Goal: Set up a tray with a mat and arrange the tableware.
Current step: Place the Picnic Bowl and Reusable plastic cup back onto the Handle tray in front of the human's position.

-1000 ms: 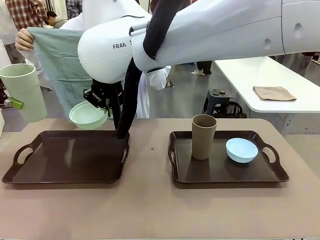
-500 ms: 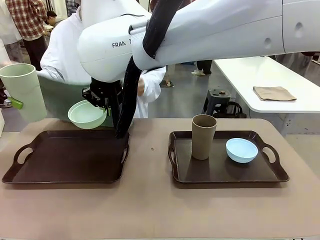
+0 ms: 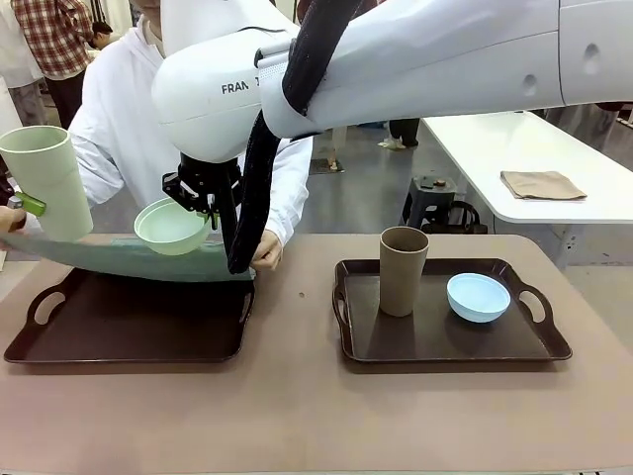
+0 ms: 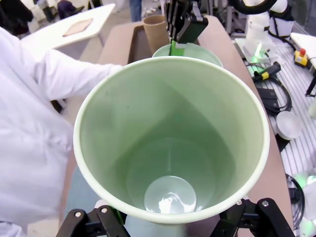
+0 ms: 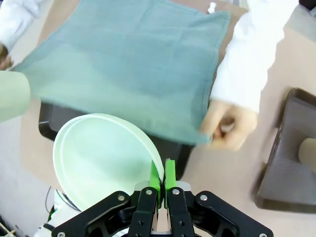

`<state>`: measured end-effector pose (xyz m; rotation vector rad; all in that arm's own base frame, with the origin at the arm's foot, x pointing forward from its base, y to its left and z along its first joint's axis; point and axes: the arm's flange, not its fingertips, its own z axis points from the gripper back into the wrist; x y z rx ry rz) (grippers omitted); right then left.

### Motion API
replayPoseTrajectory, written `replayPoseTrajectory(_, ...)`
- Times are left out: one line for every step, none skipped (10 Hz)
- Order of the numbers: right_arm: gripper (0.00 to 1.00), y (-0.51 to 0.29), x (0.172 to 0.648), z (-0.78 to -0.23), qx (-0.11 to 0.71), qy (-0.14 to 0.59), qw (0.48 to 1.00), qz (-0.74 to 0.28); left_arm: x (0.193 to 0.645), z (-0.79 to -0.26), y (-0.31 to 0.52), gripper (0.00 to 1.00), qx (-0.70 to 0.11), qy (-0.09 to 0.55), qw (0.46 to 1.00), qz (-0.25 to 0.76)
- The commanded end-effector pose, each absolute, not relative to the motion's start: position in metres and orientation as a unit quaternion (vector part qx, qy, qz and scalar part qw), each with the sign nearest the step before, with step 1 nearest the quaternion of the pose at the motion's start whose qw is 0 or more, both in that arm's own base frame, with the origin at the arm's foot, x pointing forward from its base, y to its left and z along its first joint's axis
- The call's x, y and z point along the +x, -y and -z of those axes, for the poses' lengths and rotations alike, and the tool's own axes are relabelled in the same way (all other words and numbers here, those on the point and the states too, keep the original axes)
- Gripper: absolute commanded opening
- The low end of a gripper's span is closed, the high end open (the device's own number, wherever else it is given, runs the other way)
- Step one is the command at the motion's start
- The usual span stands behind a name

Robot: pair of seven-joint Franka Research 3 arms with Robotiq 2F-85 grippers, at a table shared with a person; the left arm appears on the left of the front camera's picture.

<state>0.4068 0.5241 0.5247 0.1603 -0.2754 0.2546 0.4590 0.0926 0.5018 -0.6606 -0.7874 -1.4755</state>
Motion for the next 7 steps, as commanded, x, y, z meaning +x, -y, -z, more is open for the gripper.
replayPoseTrajectory(0.00, -0.5242, 0.4063, -0.5234, 0.078, 0.143, 0.978, -0.128, 0.4586, -0.5044, -0.0918, 0.25, -0.284, 0.343, 0.621, 0.644)
replayPoseTrajectory(0.00, -0.5242, 0.4063, -0.5234, 0.078, 0.143, 0.978, -0.128, 0.4586, -0.5044, -0.0918, 0.25, -0.284, 0.343, 0.621, 0.644)
replayPoseTrajectory(0.00, -0.5242, 0.4063, -0.5234, 0.078, 0.143, 0.978, -0.128, 0.4586, -0.5044, -0.0918, 0.25, -0.284, 0.343, 0.621, 0.644)
replayPoseTrajectory(0.00, -0.5242, 0.4063, -0.5234, 0.078, 0.143, 0.978, -0.128, 0.4586, -0.5044, -0.0918, 0.25, -0.284, 0.343, 0.621, 0.644)
replayPoseTrajectory(0.00, -0.5242, 0.4063, -0.5234, 0.078, 0.143, 0.978, -0.128, 0.4586, -0.5044, -0.0918, 0.25, -0.284, 0.343, 0.621, 0.644)
replayPoseTrajectory(0.00, -0.5242, 0.4063, -0.5234, 0.078, 0.143, 0.978, -0.128, 0.4586, -0.5044, -0.0918, 0.25, -0.284, 0.343, 0.621, 0.644)
replayPoseTrajectory(0.00, -0.5242, 0.4063, -0.5234, 0.078, 0.143, 0.978, -0.128, 0.4586, -0.5044, -0.0918, 0.25, -0.284, 0.343, 0.621, 0.644)
